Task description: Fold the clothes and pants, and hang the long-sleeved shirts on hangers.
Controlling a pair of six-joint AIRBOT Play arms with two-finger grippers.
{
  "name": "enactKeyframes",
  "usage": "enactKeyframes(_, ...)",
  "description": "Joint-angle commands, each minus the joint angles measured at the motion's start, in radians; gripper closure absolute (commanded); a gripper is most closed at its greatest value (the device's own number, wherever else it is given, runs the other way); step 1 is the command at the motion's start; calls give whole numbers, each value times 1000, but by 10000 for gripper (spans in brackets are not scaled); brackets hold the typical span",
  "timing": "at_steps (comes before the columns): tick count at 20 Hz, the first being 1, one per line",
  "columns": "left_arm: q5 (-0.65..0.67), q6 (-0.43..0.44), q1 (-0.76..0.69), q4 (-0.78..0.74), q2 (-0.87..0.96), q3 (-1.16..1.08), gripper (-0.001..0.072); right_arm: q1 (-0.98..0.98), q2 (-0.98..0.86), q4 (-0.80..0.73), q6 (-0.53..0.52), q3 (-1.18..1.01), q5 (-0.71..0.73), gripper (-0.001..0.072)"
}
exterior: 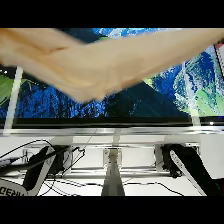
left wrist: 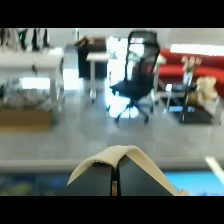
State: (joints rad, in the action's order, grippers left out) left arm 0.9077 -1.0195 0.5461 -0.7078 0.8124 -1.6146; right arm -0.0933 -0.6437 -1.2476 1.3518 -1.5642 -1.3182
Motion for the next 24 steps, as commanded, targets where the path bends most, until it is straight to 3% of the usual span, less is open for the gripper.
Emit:
enactKeyframes(1,219,-67,2,-114,57,45,691,0,2,17,2,85,-344,702)
enactKeyframes(2,267,-67,-10,-110,93,84,692,0,4,35,2,151,-373,702)
enactKeyframes(4,235,-85,-52,-65,152,167,692,0,10,40,-5,296,-317,702)
enactKeyframes(7,118,-85,-168,43,264,191,694,0,-7,-128,2,420,79,702)
enactKeyframes(10,-140,-135,-300,66,324,183,697,0,-72,-216,116,386,499,703)
enactKeyframes(12,-242,-144,-357,65,348,139,697,0,-137,-239,117,313,584,703)
enactKeyframes(16,-209,-144,-354,4,334,103,695,0,-224,-261,104,244,503,702)
enactKeyframes(19,-27,-145,-327,-215,322,105,694,0,-241,-272,85,251,238,703)
enactKeyframes(21,69,-145,-307,-265,318,104,693,0,-237,-271,25,256,96,703)
enactKeyframes(24,11,-145,-286,-257,269,104,693,-1,-184,-267,16,256,35,703)
